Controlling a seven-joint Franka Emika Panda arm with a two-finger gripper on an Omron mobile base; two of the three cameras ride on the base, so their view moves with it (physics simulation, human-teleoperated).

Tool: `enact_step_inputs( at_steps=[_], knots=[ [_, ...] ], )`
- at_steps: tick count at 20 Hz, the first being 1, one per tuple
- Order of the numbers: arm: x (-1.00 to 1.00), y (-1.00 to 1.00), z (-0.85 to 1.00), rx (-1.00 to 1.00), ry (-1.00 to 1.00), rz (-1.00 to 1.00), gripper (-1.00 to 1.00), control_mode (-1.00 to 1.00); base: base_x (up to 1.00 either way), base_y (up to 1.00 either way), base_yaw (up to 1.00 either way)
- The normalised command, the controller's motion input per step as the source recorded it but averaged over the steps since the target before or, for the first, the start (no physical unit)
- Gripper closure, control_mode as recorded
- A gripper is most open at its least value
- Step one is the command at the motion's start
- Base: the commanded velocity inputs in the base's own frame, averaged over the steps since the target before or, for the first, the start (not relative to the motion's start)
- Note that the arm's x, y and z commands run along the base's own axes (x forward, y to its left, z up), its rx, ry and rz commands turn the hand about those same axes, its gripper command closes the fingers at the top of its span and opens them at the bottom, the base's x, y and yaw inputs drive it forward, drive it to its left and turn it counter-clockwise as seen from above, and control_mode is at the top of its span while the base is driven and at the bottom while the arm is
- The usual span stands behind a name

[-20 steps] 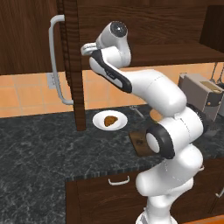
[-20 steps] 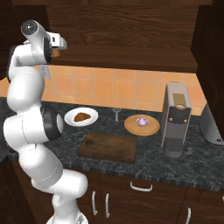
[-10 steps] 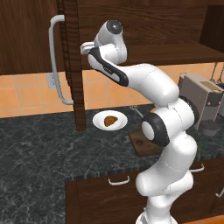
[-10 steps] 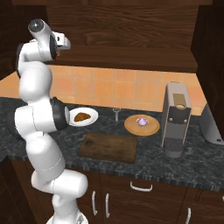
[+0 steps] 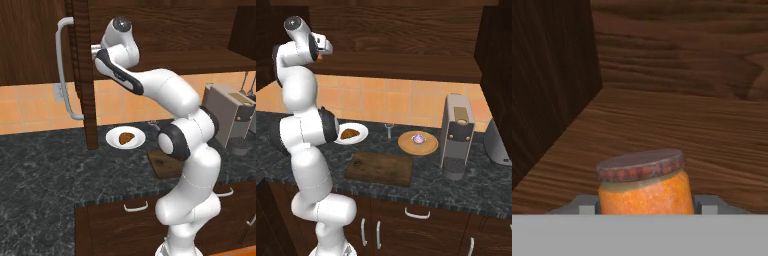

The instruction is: From the different types of pastries on the counter, select a croissant and place it on the cutting board. Then retrieve a jar of jam from the cabinet and place it alongside the croissant on the cutting board.

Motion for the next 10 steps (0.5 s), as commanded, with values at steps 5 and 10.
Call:
enact_step_inputs(
  at_steps=[5,10],
  knots=[
    [0.0,0.02,-0.08,0.0,0.14,-0.01,1.0,-1.0,0.0,0.0,0.0],
    [-0.31,0.0,0.05,0.01,-0.01,0.0,1.0,-1.0,0.0,0.0,0.0]
  ],
)
